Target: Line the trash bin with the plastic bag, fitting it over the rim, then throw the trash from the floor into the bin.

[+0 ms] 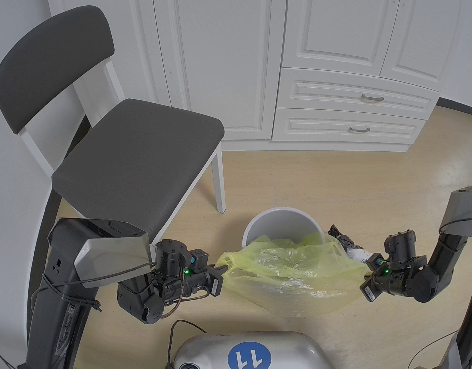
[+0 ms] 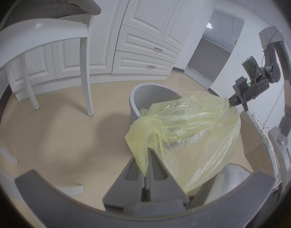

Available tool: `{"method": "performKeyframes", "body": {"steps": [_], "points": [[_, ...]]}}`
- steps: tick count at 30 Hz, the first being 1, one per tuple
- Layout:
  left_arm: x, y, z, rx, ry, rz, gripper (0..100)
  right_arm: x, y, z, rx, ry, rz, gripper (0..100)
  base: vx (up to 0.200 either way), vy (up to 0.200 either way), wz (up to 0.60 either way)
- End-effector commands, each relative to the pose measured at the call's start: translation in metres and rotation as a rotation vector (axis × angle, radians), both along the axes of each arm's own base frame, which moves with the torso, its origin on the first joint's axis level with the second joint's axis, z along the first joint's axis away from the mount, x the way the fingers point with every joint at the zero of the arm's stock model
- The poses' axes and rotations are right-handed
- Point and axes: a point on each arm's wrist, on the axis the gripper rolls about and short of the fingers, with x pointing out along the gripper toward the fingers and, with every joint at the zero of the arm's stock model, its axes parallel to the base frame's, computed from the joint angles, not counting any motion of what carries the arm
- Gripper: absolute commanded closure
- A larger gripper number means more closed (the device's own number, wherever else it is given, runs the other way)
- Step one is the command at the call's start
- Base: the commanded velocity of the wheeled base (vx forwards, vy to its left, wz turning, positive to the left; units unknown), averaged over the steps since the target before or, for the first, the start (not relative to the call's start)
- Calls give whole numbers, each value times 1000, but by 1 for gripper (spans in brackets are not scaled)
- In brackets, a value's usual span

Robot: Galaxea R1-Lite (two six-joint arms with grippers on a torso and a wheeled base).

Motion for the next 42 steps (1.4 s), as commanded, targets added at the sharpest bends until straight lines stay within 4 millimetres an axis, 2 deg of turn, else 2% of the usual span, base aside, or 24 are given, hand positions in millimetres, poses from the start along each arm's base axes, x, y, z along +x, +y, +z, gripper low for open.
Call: {"method": "performKeyframes", "body": {"steps": [1, 9, 18, 28, 33, 42], "points": [[12, -10, -13, -9, -17, 9, 100, 15, 10, -39, 23, 64, -16, 100, 0, 0, 0], [39, -23, -1, -117, -77, 138, 100, 26, 13, -40, 76, -52, -35, 100, 0, 0, 0], [45, -27, 17, -223, -171, 166, 100, 39, 16, -35, 144, -217, -56, 100, 0, 0, 0], [37, -18, 0, -189, -109, 140, 100, 36, 22, -45, 135, -180, -37, 100, 0, 0, 0], [34, -10, -18, -174, -51, 98, 100, 35, 23, -50, 129, -163, -35, 100, 0, 0, 0], [37, -7, -13, -184, -66, 104, 100, 33, 24, -47, 111, -173, -52, 100, 0, 0, 0]]}}
